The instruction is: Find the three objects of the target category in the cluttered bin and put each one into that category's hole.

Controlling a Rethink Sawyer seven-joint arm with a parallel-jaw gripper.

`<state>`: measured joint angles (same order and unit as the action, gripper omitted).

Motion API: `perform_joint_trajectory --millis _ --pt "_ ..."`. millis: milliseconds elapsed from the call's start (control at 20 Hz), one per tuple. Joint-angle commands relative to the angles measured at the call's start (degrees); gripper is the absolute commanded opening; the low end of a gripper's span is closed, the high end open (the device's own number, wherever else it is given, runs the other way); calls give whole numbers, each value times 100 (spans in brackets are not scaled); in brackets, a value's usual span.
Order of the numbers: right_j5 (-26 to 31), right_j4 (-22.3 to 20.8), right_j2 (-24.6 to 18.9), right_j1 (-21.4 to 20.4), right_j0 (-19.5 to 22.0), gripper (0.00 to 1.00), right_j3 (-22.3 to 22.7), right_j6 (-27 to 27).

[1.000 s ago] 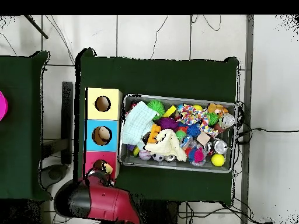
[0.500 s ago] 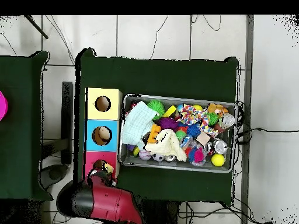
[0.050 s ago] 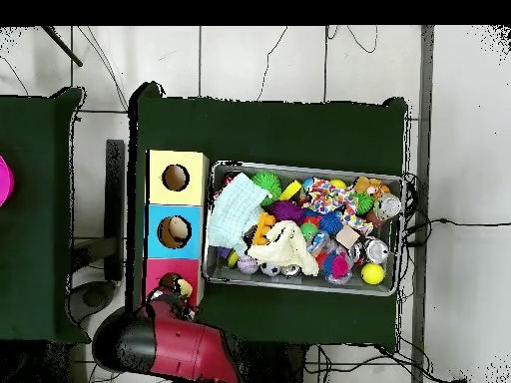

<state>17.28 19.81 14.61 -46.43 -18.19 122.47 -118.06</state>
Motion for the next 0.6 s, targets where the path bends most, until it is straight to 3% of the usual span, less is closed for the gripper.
perform_joint_trajectory --millis 50,250,600 --pt "10 437 -462 154 71 0 43 -1417" --pt "56 514 -510 116 -15 0 -16 -1408" --pt "-199 566 -760 179 237 0 75 -1173"
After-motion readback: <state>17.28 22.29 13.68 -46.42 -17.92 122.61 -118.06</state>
